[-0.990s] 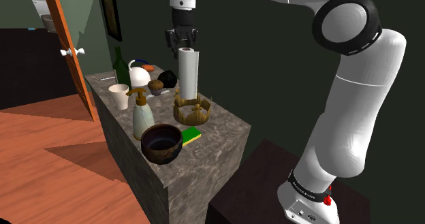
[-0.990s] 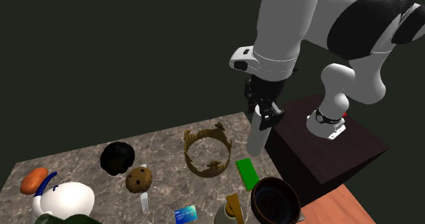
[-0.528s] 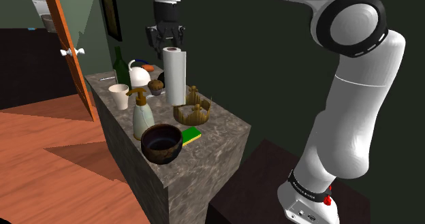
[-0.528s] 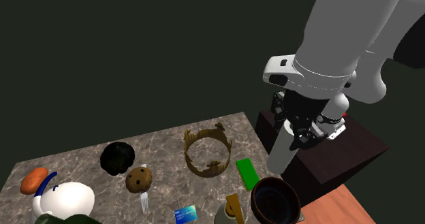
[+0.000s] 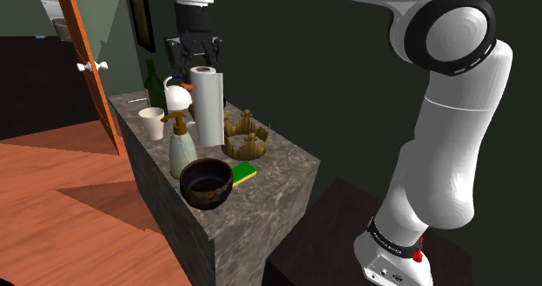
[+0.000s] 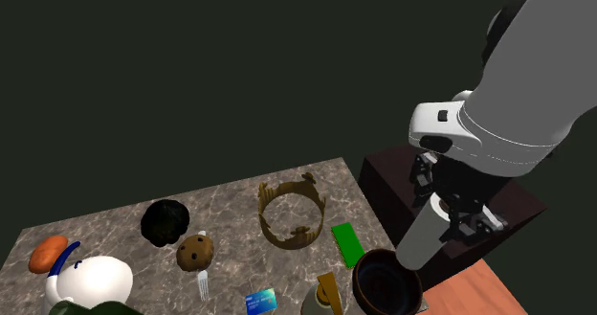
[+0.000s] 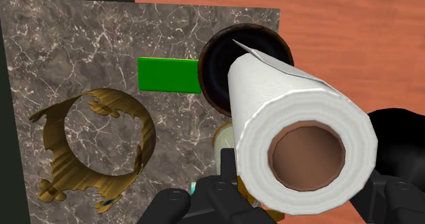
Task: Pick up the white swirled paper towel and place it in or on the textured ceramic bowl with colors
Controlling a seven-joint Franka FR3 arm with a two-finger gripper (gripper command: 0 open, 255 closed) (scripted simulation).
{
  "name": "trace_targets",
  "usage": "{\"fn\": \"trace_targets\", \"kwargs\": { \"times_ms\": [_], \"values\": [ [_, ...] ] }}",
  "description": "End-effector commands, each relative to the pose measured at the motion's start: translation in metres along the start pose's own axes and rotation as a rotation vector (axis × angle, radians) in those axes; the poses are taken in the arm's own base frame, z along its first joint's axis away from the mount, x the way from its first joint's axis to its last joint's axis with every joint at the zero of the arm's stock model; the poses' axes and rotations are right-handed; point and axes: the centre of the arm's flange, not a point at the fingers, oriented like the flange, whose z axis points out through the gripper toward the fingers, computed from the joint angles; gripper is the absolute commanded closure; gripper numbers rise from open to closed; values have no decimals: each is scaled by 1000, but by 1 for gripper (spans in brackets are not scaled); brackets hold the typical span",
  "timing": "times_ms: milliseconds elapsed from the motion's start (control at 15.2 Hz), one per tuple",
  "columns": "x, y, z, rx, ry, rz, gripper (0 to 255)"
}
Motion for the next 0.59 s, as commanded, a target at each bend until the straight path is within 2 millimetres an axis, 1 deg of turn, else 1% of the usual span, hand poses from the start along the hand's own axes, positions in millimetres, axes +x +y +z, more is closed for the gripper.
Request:
{"fn": "trace_targets", "kwargs": {
  "times_ms": [0,528],
  "values": [
    [0,-1,10,0,0,0,255],
    [1,-2,53,0,0,0,255]
  ]
}}
